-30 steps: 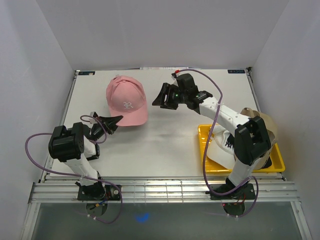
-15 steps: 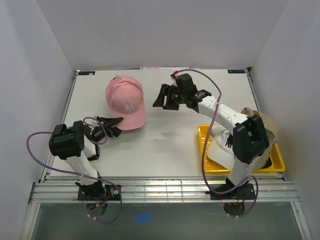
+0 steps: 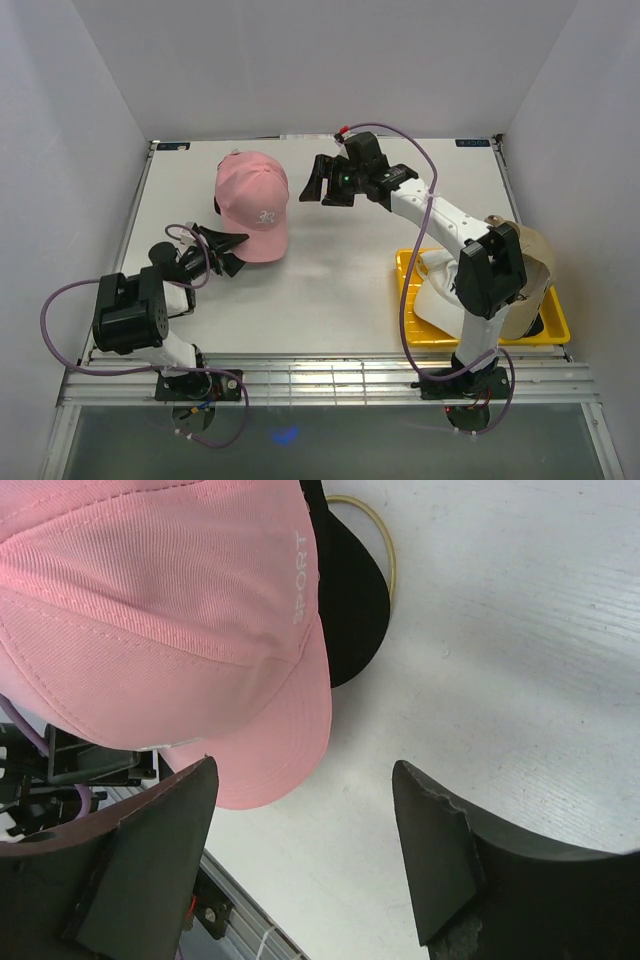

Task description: Stack the hats

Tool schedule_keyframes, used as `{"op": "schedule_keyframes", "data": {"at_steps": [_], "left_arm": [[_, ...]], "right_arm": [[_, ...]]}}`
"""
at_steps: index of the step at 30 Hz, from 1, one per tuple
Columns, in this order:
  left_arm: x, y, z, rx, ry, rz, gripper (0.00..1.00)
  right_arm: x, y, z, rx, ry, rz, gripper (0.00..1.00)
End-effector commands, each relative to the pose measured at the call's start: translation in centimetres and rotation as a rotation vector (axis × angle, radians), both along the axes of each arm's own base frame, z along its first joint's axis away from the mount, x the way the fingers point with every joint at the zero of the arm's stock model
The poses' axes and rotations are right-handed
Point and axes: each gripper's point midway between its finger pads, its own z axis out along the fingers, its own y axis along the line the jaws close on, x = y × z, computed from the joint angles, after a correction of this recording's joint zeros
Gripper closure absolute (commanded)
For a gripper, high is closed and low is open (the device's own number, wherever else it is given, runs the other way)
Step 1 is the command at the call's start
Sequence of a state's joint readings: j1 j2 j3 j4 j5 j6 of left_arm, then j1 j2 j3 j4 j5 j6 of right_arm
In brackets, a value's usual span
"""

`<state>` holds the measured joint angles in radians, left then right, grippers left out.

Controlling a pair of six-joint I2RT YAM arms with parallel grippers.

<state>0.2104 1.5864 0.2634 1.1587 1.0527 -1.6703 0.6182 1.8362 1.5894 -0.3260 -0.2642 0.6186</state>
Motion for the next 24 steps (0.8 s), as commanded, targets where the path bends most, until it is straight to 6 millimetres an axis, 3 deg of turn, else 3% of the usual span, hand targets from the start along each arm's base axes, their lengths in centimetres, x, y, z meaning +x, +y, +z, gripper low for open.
{"op": "schedule_keyframes", "data": {"at_steps": [1, 7, 13, 24], "left_arm": [[-0.5, 0.0, -0.9, 0.090, 0.003, -0.036, 0.30], [-1.0, 0.0, -2.6, 0.088, 0.070, -0.038, 0.31], [-1.6, 0.0, -4.2, 0.083, 0.126, -0.033, 0.39], [-0.9, 0.1, -4.5, 0.092, 0.130, -0.043, 0.59]], "right_arm": [[0.6, 0.4, 1.5, 0.000, -0.040, 0.025, 0.24], [0.7, 0.6, 2.0, -0.009, -0.052, 0.039, 0.23], [0.8, 1.1, 3.2, -0.028, -0.088, 0.052, 0.23], [0.6, 3.8, 4.8, -0.119, -0.173, 0.108, 0.21]]}}
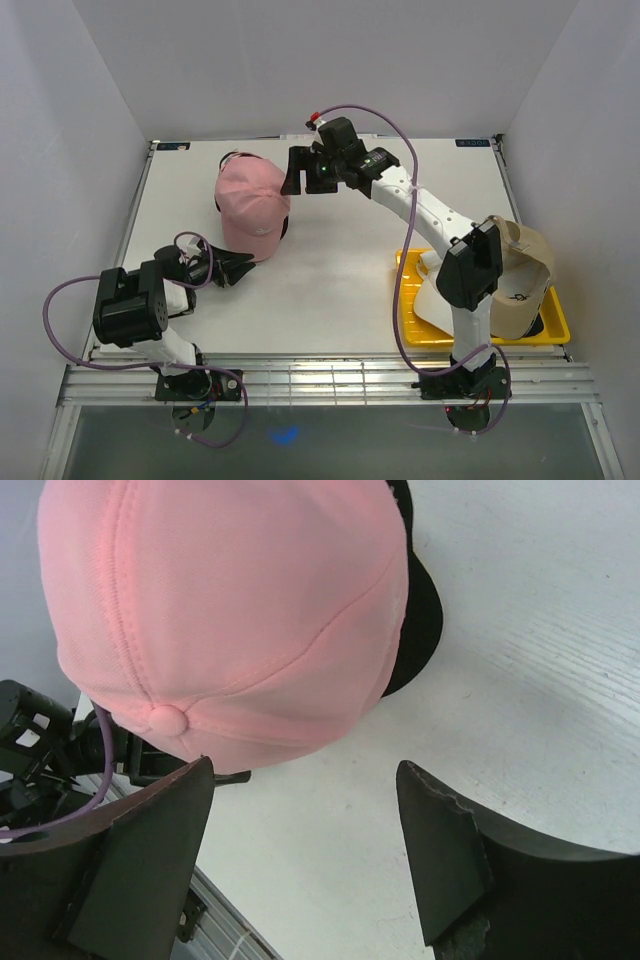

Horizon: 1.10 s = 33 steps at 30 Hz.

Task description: Stack the hats

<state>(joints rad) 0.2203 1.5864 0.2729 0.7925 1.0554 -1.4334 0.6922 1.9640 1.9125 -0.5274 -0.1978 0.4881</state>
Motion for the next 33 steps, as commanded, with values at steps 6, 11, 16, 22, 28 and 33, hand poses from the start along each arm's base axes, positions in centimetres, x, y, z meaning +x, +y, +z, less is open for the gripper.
{"op": "schedule_keyframes", "data": {"at_steps": [6, 11, 16, 22, 28, 33], "left_arm": [[0.2, -0.1, 0.9, 0.008, -0.055, -0.042, 0.60], [-0.6, -0.3, 2.1, 0.022, -0.086, -0.068, 0.59], [-1.2, -0.4, 3.3, 0.062, -0.137, -0.082, 0.58], [-1.4, -0.1, 4.2, 0.164, -0.159, -0.080, 0.69], [0.7, 2.7, 5.7, 0.434, -0.128, 0.039, 0.86], [3.2, 5.5, 8.9, 0.594, -0.139, 0.166, 0.71]], "right_arm": [[0.3, 0.6, 2.2, -0.030, -0.075, 0.015, 0.20], [-0.5, 0.4, 3.6, -0.003, -0.099, 0.023, 0.18], [-0.8, 0.3, 3.9, 0.001, -0.105, 0.021, 0.18], [-0.5, 0.1, 4.1, 0.006, -0.104, 0.007, 0.15], [-1.1, 1.5, 5.8, 0.041, -0.125, 0.048, 0.15], [-1.8, 2.7, 5.9, 0.037, -0.130, 0.070, 0.16]]}}
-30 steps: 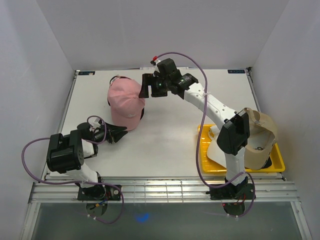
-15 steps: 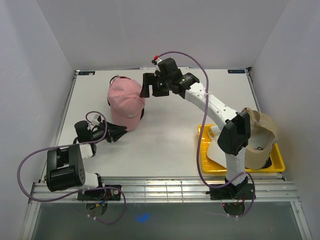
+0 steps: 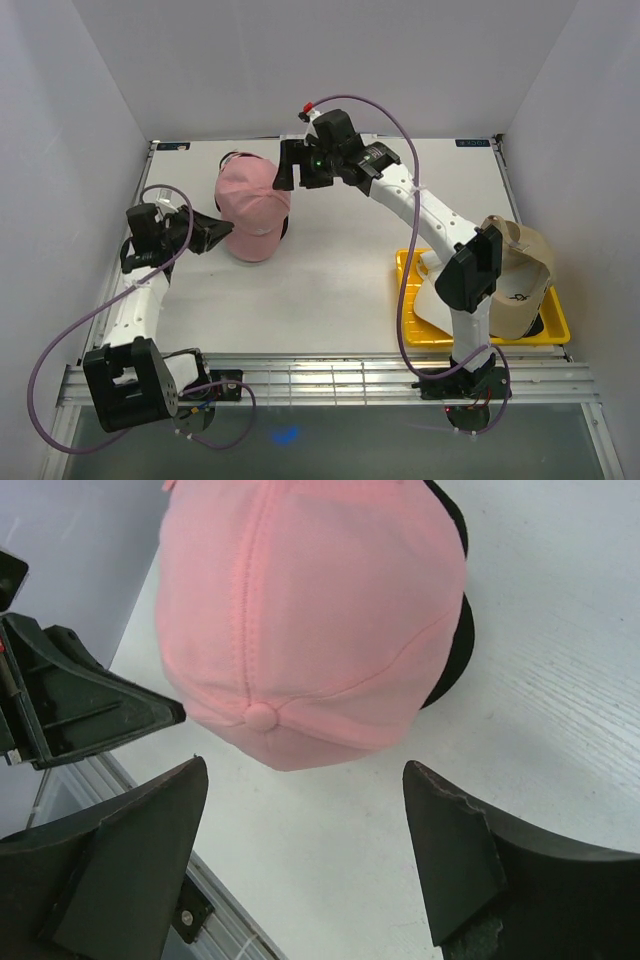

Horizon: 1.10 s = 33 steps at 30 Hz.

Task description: Stack the hats

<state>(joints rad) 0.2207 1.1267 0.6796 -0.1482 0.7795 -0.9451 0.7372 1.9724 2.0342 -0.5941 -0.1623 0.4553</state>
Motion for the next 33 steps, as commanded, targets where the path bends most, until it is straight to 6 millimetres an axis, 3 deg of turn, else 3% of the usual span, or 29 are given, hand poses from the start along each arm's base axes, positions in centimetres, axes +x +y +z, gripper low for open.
{"op": "schedule_keyframes", "data": {"at_steps": [1, 2, 5, 9, 10, 12, 14, 15, 19, 22, 33], "left_arm": [[0.4, 3.0, -0.6, 0.158, 0.079, 0.149, 0.67], [0.8, 3.3, 0.2, 0.169, 0.062, 0.164, 0.60], [1.8, 4.3, 0.7, 0.199, 0.061, 0.216, 0.56], [3.8, 4.9, 3.1, 0.199, 0.004, 0.242, 0.52], [4.5, 5.1, 4.9, 0.209, -0.040, 0.247, 0.49], [5.7, 5.7, 5.9, 0.229, -0.059, 0.261, 0.43], [7.3, 6.1, 8.6, 0.250, -0.121, 0.258, 0.39], [7.6, 6.2, 8.0, 0.247, -0.103, 0.253, 0.39], [9.5, 6.4, 9.6, 0.275, -0.157, 0.246, 0.37], [10.5, 6.2, 9.0, 0.293, -0.155, 0.229, 0.38], [12.5, 4.6, 10.7, 0.348, -0.296, 0.166, 0.34]], "right_arm": [[-0.9, 1.5, 2.5, 0.034, -0.062, 0.039, 0.16], [-0.9, 1.5, 2.5, 0.032, -0.063, 0.034, 0.17], [-0.6, 1.5, 2.4, 0.024, -0.070, 0.023, 0.17], [0.6, 0.8, 2.6, 0.009, -0.089, -0.011, 0.17], [1.2, 0.6, 2.9, 0.022, -0.087, -0.014, 0.17], [1.8, 0.5, 2.9, 0.036, -0.071, -0.024, 0.16], [2.7, 0.2, 3.3, 0.052, -0.065, -0.033, 0.16], [2.8, 0.3, 3.4, 0.055, -0.066, -0.034, 0.16], [3.0, 0.5, 2.9, 0.063, -0.049, -0.022, 0.16], [3.4, 0.5, 1.7, 0.059, -0.033, -0.023, 0.16], [5.5, 1.0, -0.1, 0.108, 0.011, -0.022, 0.14]]}}
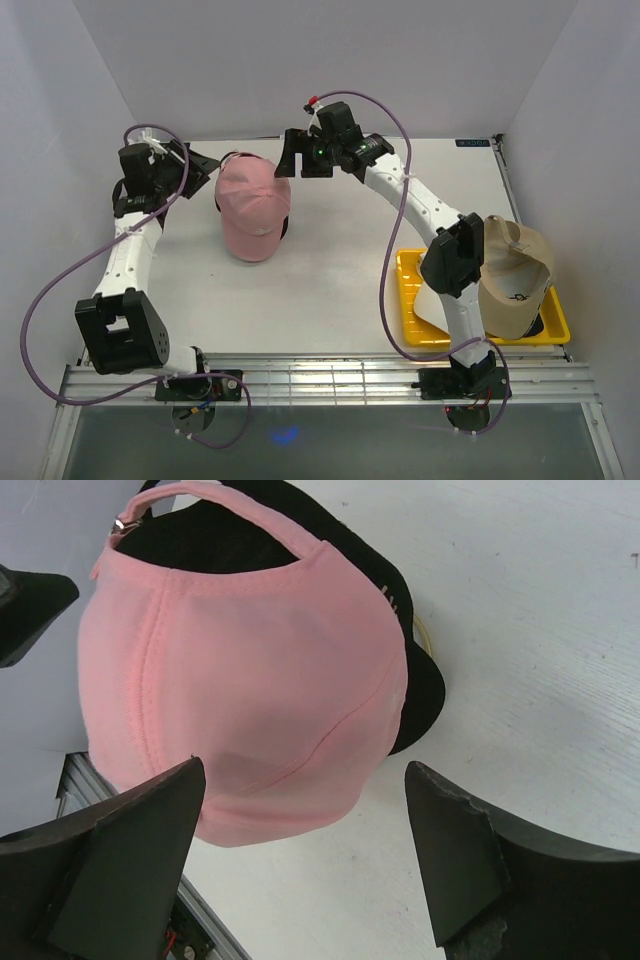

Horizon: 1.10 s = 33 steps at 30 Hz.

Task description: Stack the hats

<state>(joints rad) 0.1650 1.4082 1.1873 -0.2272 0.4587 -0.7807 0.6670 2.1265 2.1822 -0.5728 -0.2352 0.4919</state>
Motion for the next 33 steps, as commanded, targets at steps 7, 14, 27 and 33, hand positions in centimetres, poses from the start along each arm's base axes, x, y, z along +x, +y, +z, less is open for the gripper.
{"op": "schedule_keyframes", "data": {"at_steps": [7, 14, 27, 33], "left_arm": [[1.7, -1.1, 1.9, 0.129, -0.063, -0.015, 0.36], [0.9, -0.8, 0.0, 0.151, -0.007, 0.006, 0.38], [0.3, -1.0, -1.6, 0.136, 0.040, -0.002, 0.41], [0.3, -1.1, -2.1, 0.136, 0.056, -0.011, 0.42]], "right_arm": [[0.8, -0.1, 0.8, 0.047, -0.039, -0.002, 0.14], [-1.0, -1.5, 4.4, 0.060, -0.161, -0.034, 0.15], [-5.0, 2.7, 5.9, -0.001, -0.249, 0.039, 0.17], [-4.8, 3.5, 3.9, -0.063, -0.220, 0.022, 0.17]]}}
